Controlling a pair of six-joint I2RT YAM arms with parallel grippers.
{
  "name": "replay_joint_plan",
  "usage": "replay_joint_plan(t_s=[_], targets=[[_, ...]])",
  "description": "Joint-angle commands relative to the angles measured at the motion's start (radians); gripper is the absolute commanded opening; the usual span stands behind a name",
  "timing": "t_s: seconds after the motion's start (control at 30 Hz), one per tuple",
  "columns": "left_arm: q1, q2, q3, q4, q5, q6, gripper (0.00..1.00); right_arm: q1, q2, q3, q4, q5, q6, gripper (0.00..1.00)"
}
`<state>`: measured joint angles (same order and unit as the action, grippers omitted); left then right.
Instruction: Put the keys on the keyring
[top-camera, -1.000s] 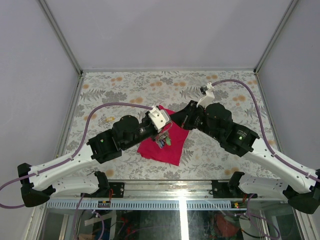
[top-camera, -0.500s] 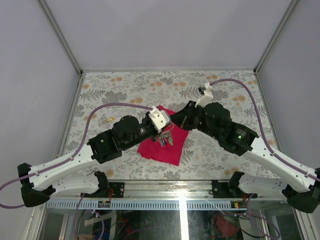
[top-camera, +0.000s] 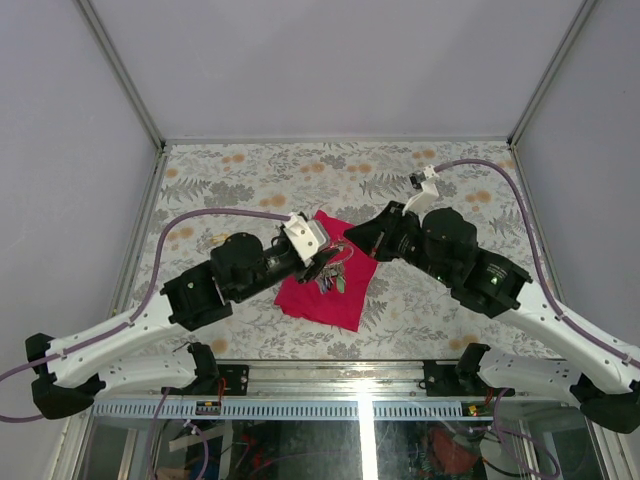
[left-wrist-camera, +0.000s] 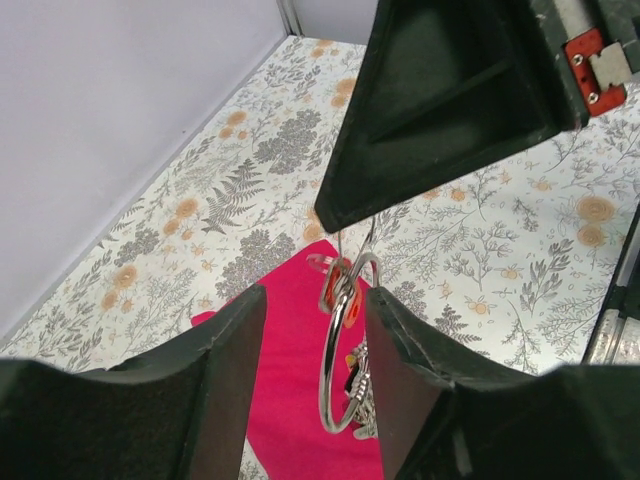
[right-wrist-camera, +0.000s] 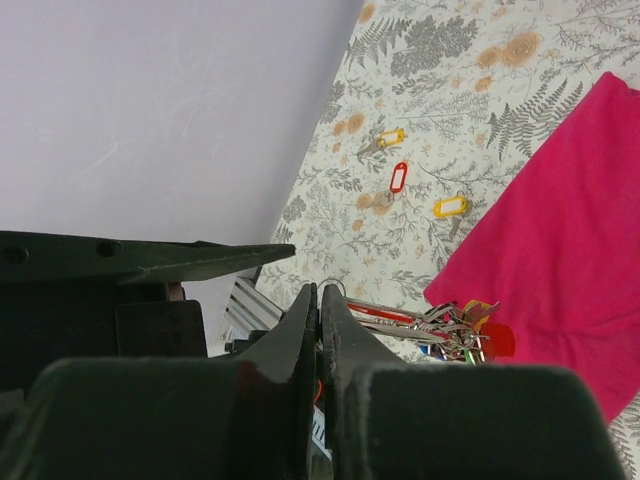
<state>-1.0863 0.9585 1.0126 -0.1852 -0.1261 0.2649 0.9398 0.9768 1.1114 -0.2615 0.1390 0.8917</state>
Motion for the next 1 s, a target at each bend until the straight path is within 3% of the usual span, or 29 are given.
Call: replay_joint_plan(t_s=[0.0, 0.27, 0.7, 0.87, 0.97], targets=[[-0.002, -0.054, -0.006, 0.003, 0.004, -0.029, 0.46, 0.005, -0.063, 0.038, 0.047, 0.041, 0.011, 0.0], [-0.002, -0.102, -0.049, 0.028, 0.063, -0.096, 0.52, 0.005, -0.113, 0.027, 0.028, 0.055, 0.024, 0.0], [-0.003, -0.047, -0.039, 0.067, 0.154, -0.136, 0.55, 0.004, -0.163, 0.01, 0.019, 0.04, 0.035, 0.0], [-0.002, -0.023, -0.03, 0.079, 0.162, -0.139, 0.49, 0.004, -0.169, 0.004, 0.02, 0.033, 0.039, 0.0], [-0.003, -0.017, -0.027, 0.089, 0.16, -0.143, 0.38, 0.003, -0.168, 0.004, 0.02, 0.026, 0.037, 0.0]])
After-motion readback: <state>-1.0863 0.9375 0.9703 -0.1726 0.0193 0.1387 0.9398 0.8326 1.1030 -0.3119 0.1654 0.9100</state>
